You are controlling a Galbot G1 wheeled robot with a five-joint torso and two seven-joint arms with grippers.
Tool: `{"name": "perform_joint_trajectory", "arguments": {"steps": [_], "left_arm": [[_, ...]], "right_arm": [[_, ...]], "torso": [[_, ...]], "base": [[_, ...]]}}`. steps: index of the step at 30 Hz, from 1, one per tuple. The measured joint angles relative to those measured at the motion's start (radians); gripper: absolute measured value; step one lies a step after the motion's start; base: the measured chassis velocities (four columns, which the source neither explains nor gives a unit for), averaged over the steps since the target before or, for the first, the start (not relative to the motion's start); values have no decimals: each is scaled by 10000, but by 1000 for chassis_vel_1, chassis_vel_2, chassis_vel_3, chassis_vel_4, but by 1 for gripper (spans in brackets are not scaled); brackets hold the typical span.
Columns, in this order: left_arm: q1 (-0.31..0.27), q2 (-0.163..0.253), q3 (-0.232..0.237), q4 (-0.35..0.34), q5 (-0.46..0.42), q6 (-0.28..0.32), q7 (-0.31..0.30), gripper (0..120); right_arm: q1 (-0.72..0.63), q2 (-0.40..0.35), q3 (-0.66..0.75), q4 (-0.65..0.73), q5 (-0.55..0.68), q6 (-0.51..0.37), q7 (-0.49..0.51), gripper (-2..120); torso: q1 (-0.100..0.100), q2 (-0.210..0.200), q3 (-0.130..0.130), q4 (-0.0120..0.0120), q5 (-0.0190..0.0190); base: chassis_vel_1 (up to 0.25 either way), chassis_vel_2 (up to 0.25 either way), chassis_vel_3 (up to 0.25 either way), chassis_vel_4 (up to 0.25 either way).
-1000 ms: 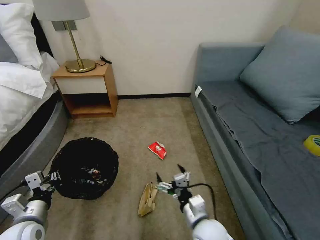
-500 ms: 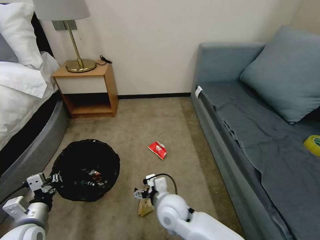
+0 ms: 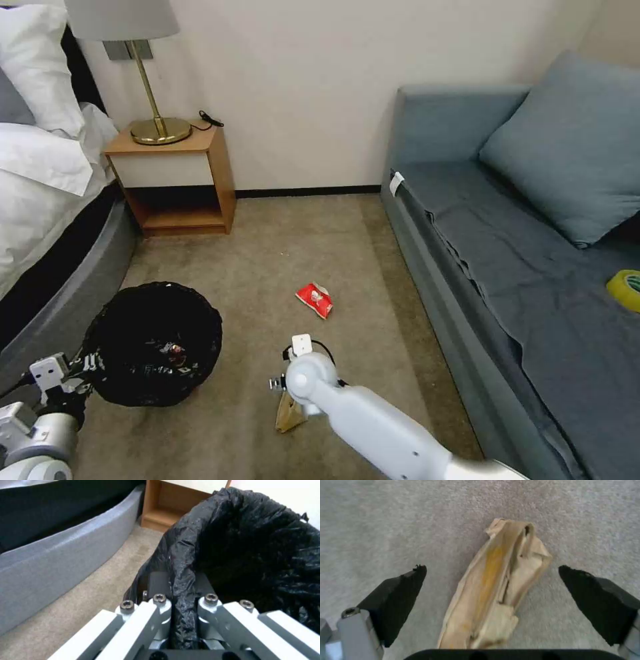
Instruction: Pick up the trash bin, then pick up the garbage on the floor and place it into the trash bin.
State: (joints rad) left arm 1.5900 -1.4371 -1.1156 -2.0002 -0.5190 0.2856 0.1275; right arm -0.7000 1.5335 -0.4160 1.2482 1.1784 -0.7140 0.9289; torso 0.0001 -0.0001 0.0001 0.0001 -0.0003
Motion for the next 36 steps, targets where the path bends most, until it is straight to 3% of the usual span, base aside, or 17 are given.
{"name": "perform_joint_trajectory", "arguments": {"steps": [4, 9, 20, 36], "left_arm": [[19, 87, -90, 124, -105, -56, 22, 4], [28, 153, -148, 181, -175, -76, 21, 4], [18, 221, -150, 251, -218, -119, 23, 4], [-45, 137, -41, 255, -123, -122, 4, 4]], "right_arm": [[186, 716, 52, -1254, -836, 156, -425, 100], [190, 801, 100, -2143, -1584, 251, -730, 100], [-98, 774, 22, -2506, -2138, 448, -1259, 100], [-319, 751, -45, -2536, -2399, 577, -1820, 44]], "torso": [[-1, 1, 0, 1, 2], [0, 1, 0, -2, 1], [0, 1, -1, -1, 3], [0, 1, -1, -1, 3]], "base": [[0, 0, 0, 0], [0, 0, 0, 0], [0, 0, 0, 0], [0, 0, 0, 0]]}}
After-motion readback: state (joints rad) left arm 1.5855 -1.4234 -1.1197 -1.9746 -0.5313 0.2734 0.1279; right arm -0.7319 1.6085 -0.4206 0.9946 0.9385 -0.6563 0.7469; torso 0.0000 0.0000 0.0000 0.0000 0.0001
